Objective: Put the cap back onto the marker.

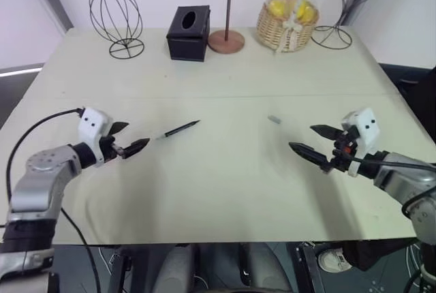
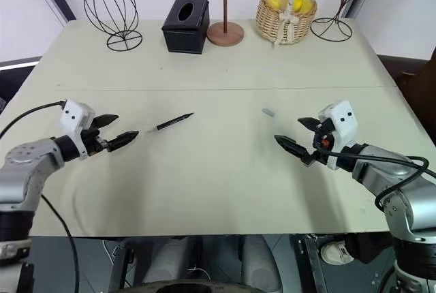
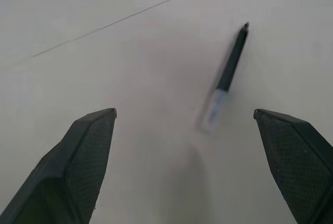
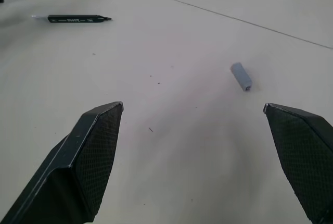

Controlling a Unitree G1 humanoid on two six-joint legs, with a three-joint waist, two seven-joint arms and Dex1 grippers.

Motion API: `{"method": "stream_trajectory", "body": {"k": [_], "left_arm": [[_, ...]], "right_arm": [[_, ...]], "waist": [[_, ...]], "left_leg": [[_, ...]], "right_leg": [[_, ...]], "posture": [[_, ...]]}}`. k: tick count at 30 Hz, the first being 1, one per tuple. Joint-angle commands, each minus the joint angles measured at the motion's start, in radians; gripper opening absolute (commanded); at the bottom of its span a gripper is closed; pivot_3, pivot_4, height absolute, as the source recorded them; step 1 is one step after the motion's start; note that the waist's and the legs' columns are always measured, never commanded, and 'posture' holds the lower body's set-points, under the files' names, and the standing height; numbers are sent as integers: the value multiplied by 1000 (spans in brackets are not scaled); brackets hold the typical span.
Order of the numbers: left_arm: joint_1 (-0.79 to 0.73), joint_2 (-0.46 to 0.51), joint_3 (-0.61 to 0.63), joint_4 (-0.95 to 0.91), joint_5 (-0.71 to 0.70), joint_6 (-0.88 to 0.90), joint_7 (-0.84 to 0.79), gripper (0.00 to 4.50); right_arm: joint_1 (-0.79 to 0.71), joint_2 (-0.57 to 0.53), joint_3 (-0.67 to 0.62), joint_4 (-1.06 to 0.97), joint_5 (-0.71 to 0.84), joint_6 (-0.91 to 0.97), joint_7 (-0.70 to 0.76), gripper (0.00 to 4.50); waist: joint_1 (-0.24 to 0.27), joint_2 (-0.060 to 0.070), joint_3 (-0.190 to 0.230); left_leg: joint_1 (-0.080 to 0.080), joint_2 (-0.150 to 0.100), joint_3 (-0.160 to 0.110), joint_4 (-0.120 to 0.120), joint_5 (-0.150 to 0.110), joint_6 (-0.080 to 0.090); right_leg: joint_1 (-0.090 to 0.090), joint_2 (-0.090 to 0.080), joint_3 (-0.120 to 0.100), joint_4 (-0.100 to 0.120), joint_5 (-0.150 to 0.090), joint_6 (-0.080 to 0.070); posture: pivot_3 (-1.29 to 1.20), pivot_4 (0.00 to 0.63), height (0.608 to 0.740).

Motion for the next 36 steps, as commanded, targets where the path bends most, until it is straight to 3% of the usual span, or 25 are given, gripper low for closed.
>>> {"method": "stream_trajectory", "body": {"k": [1,10,15,25,36], "left_arm": [[-107,-13,-35,184,17,-91,-117,4435],[-485,-123,-177,783,200,-384,-268,4435],[-639,-199,-217,966,282,-486,-283,4435],[-708,-312,-220,1109,380,-568,-198,4435],[-667,-328,-192,1130,395,-567,-178,4435]], "right_arm": [[-27,-25,-16,-11,0,-5,12,4500],[-5,-22,-25,-42,-4,-4,0,4500],[46,-12,-59,-93,4,4,-26,4500],[141,35,-109,-171,8,1,-96,4500],[153,43,-112,-169,6,-10,-111,4500]], "waist": [[0,0,0],[3,-1,0],[1,-1,0],[0,-1,0],[0,-1,0]], "left_leg": [[0,0,0,0,0,0],[-2,-1,-1,6,-1,2],[-3,-1,0,9,-2,4],[-2,-2,0,11,-2,4],[-1,-2,0,13,-2,4]], "right_leg": [[0,0,0,0,0,0],[0,1,-1,2,0,0],[0,1,-1,4,0,1],[-1,1,1,10,-1,2],[0,1,2,12,-1,2]], "posture": [[0,150,740],[0,150,740],[0,150,740],[0,150,740],[0,150,740]]}}
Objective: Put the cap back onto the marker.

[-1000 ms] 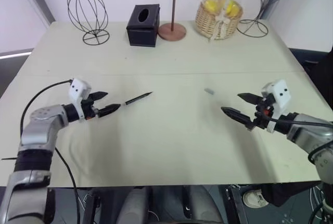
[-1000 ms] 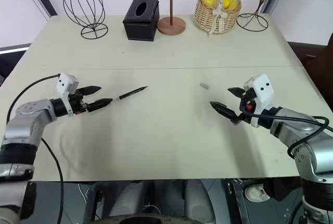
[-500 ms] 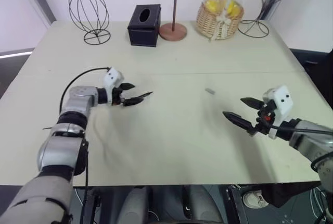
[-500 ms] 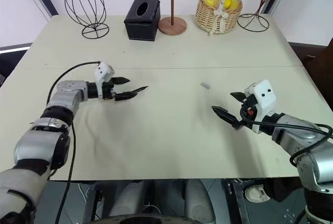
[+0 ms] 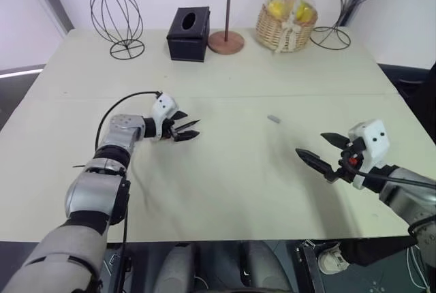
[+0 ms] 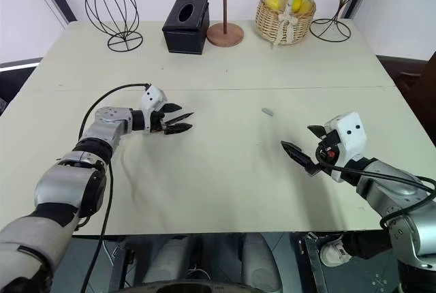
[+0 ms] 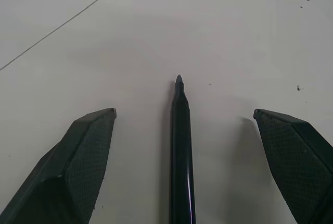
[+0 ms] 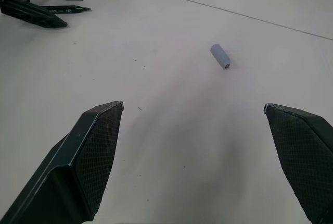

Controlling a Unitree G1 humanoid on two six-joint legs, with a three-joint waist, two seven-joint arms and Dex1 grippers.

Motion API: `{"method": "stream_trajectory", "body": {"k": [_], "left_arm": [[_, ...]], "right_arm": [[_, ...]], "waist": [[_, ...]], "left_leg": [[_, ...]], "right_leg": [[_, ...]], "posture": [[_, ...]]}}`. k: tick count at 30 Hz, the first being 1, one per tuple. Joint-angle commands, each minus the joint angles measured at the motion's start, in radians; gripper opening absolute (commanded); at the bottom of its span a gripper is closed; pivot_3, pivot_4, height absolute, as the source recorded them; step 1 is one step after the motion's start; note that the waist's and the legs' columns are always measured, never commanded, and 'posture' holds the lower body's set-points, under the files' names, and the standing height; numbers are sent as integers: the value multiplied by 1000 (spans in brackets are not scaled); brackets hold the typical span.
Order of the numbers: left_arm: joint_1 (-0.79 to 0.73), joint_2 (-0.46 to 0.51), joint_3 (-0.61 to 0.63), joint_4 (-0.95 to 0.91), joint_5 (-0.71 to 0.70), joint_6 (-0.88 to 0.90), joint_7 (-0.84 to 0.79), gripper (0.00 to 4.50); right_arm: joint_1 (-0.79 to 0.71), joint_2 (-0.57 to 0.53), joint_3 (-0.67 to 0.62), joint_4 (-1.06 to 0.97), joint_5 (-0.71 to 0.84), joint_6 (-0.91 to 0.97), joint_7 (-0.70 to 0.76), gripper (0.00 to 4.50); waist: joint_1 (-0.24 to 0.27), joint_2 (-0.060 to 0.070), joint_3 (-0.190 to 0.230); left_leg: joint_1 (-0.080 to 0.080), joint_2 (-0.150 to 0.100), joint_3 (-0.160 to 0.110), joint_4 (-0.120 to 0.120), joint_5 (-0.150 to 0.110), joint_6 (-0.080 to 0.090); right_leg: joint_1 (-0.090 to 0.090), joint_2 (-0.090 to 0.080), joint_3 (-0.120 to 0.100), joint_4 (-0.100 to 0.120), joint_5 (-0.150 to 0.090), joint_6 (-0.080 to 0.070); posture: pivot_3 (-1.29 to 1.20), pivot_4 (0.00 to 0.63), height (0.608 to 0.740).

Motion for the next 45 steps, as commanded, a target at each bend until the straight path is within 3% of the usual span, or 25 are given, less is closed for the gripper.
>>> {"method": "stream_trajectory", "body": {"k": [1,3,10,33,38,45], "left_arm": [[21,-5,13,16,4,14,2,4435],[23,-8,19,16,3,18,-3,3647],[24,-6,15,15,22,13,-11,35],[27,34,13,7,45,2,-4,35],[29,41,-2,10,66,-13,24,2262],[29,53,-3,12,71,-16,6,2262]], "right_arm": [[-4,1,-29,-29,5,-21,-1,4500],[-9,1,-24,-26,4,-23,-1,4500],[-13,2,-20,-19,-2,-29,1,4500],[-99,30,81,87,-84,-107,24,4500],[-99,33,76,79,-76,-96,21,4500],[-92,35,72,70,-71,-90,14,4500]], "waist": [[0,0,0],[0,0,0],[0,0,0],[-4,0,0],[-4,0,-1],[-3,0,-1]], "left_leg": [[0,0,0,0,0,0],[0,0,0,0,0,0],[0,0,0,0,0,0],[1,0,0,0,0,0],[1,0,0,0,0,0],[1,0,0,0,0,0]], "right_leg": [[0,0,0,0,0,0],[0,0,0,0,0,0],[0,0,0,0,0,0],[0,1,0,0,0,0],[0,1,0,1,0,0],[0,1,0,1,0,0]], "posture": [[0,150,740],[0,150,740],[0,150,740],[0,150,740],[0,150,740],[0,150,740]]}}
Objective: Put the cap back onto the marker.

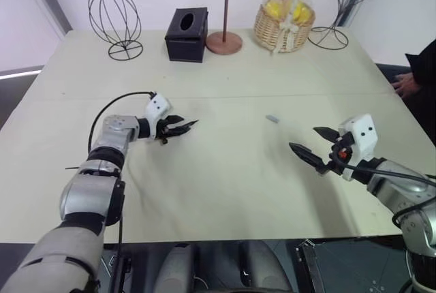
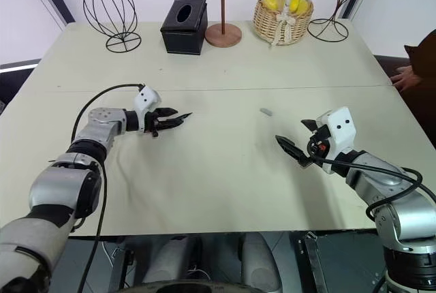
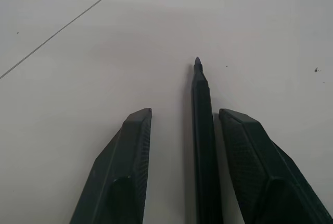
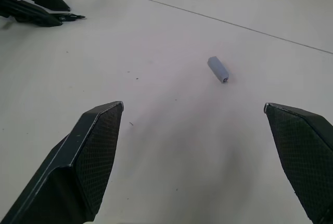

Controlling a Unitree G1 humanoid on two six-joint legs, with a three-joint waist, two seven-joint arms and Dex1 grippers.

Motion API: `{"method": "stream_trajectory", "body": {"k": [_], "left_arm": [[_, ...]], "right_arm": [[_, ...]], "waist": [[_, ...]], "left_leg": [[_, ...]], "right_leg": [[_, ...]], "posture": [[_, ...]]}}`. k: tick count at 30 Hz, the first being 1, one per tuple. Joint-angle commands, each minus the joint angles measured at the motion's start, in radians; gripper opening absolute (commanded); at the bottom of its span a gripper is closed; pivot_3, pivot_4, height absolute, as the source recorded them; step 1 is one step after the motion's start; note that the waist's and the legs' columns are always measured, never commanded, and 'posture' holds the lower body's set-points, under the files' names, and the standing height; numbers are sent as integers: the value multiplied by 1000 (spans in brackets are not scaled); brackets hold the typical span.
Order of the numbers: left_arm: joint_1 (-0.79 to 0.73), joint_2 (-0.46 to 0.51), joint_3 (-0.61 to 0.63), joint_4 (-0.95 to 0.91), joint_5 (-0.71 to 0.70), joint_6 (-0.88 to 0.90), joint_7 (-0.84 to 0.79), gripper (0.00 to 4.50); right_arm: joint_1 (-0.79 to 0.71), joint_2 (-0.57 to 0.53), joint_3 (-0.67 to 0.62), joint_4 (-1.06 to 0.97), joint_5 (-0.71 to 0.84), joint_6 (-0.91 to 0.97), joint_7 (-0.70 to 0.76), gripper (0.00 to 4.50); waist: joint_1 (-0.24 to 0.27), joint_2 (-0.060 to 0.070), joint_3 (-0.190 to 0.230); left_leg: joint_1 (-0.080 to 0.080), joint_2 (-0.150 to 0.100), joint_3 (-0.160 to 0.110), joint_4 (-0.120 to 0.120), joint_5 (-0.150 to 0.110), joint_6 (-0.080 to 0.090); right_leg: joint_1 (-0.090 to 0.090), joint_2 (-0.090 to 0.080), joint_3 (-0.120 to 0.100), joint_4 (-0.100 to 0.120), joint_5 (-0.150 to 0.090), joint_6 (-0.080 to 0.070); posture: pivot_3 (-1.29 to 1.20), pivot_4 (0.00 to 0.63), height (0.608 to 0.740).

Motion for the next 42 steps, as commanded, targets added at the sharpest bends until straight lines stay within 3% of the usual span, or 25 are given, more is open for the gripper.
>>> {"method": "stream_trajectory", "body": {"k": [1,7,10,13,23,30,36,42], "left_arm": [[18,19,-9,14,19,12,-16,2262],[23,18,-19,13,27,19,-48,2262],[27,17,-19,13,28,19,-58,1477],[29,18,-20,12,29,18,-61,64],[-3,31,-19,-10,27,1,-88,64],[-177,82,-30,-138,-14,8,-364,64],[-221,98,-48,-305,-75,89,-517,64],[-181,155,-135,-507,-182,180,-532,64]], "right_arm": [[-7,5,-17,-32,9,-3,-7,4500],[-5,6,-17,-34,8,-3,-9,4500],[-3,6,-17,-34,8,-4,-9,4500],[-4,6,-15,-32,8,-5,-8,4500],[-50,-33,20,48,-35,-44,57,4500],[-237,-121,99,310,-117,-152,221,4500],[-380,-94,194,536,-192,-260,323,4500],[-486,-19,259,739,-256,-389,385,4500]], "waist": [[0,0,0],[0,0,0],[1,0,0],[1,0,0],[-1,0,0],[2,-4,3],[-2,-3,3],[-14,-2,3]], "left_leg": [[0,0,0,0,0,0],[0,0,0,0,0,0],[0,0,0,0,0,0],[0,0,0,0,0,0],[0,0,0,0,0,0],[-2,-3,0,1,0,0],[-2,-3,0,0,0,0],[-2,0,1,0,0,0]], "right_leg": [[0,0,0,0,0,0],[0,0,0,0,0,0],[0,0,0,0,0,0],[0,0,0,0,0,0],[0,0,0,0,0,0],[-1,0,0,0,0,0],[-1,0,0,-1,-1,1],[-3,0,1,1,-1,1]], "posture": [[0,150,740],[0,150,740],[0,150,740],[0,150,740],[0,150,740],[0,150,740],[0,150,740],[0,150,740]]}}
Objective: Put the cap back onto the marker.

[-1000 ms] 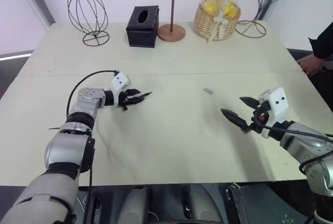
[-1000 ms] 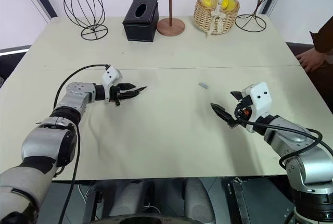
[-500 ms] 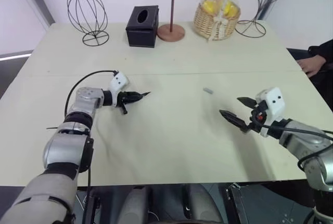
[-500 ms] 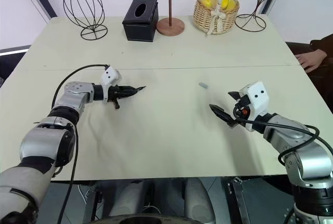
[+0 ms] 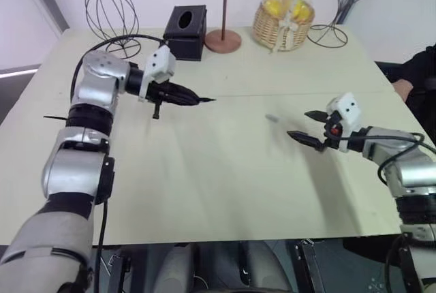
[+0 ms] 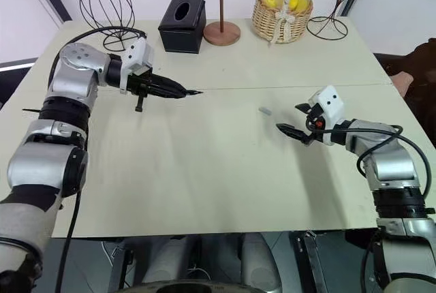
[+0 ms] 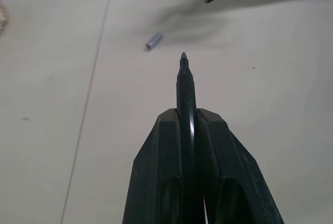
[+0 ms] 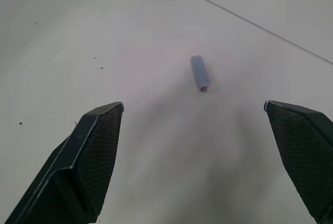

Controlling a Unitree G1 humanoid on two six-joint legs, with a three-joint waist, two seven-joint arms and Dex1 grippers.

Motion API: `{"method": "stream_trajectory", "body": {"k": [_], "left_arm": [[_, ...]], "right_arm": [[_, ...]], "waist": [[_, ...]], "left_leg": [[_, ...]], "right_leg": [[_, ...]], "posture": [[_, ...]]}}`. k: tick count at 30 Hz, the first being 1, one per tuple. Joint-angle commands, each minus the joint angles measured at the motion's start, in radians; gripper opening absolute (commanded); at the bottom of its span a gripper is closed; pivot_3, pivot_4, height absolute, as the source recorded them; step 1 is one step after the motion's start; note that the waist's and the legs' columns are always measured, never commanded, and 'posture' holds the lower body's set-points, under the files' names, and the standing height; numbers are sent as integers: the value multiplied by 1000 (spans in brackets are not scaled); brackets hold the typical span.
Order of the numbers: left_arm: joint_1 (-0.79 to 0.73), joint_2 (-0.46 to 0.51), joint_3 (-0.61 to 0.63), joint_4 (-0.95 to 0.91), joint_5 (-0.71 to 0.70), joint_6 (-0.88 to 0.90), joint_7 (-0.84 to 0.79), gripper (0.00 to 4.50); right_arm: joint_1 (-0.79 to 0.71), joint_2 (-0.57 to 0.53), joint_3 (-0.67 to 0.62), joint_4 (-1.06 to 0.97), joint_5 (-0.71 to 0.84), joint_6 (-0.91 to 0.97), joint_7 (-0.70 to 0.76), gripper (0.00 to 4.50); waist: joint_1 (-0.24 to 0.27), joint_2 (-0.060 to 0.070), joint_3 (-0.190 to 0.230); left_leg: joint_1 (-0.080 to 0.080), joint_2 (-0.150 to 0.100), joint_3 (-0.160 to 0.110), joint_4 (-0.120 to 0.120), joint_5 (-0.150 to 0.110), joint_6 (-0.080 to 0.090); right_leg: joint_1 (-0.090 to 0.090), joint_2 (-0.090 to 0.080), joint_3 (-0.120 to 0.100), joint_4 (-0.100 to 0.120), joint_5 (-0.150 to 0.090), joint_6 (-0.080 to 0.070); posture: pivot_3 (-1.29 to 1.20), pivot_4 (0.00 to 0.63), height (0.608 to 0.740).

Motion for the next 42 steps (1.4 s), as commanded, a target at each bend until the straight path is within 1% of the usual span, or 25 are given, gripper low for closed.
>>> {"method": "stream_trajectory", "body": {"k": [1,9,13,19,35,38,40,42], "left_arm": [[11,46,-30,-120,-73,47,-4,64],[100,145,-107,-234,-107,58,-4,64],[123,174,-122,-254,-101,43,-4,64],[144,167,-87,-253,-83,45,6,64],[205,137,-49,-320,-95,96,66,64],[214,136,-45,-335,-98,105,76,0],[220,137,-42,-347,-101,114,81,0],[225,138,-39,-356,-103,119,85,0]], "right_arm": [[-67,43,21,98,-39,-98,26,4500],[-161,149,37,315,-104,-225,12,4500],[-207,189,20,420,-122,-270,-17,4500],[-252,224,18,539,-142,-326,-35,4500],[-314,266,20,676,-177,-388,-47,4500],[-328,269,18,706,-182,-400,-47,3644],[-332,269,17,717,-184,-406,-43,2640],[-331,269,16,726,-187,-412,-40,1505]], "waist": [[-3,0,0],[-16,1,0],[-15,1,1],[-15,1,1],[-18,1,1],[-18,1,1],[-18,1,1],[-18,1,1]], "left_leg": [[0,0,0,0,0,0],[0,0,0,0,0,0],[0,0,0,0,0,0],[0,0,0,0,0,0],[0,0,1,0,0,0],[0,0,1,0,0,-1],[0,0,1,0,0,-1],[0,0,1,0,0,-1]], "right_leg": [[0,0,0,0,0,0],[-1,0,0,1,0,0],[-1,0,1,1,0,0],[-1,0,1,1,0,0],[-1,0,1,1,0,0],[-1,0,1,1,0,0],[-2,0,1,1,0,0],[-2,0,1,1,0,0]], "posture": [[0,150,740],[0,150,740],[0,150,740],[0,150,740],[0,150,740],[0,150,740],[0,150,740],[0,150,740]]}}
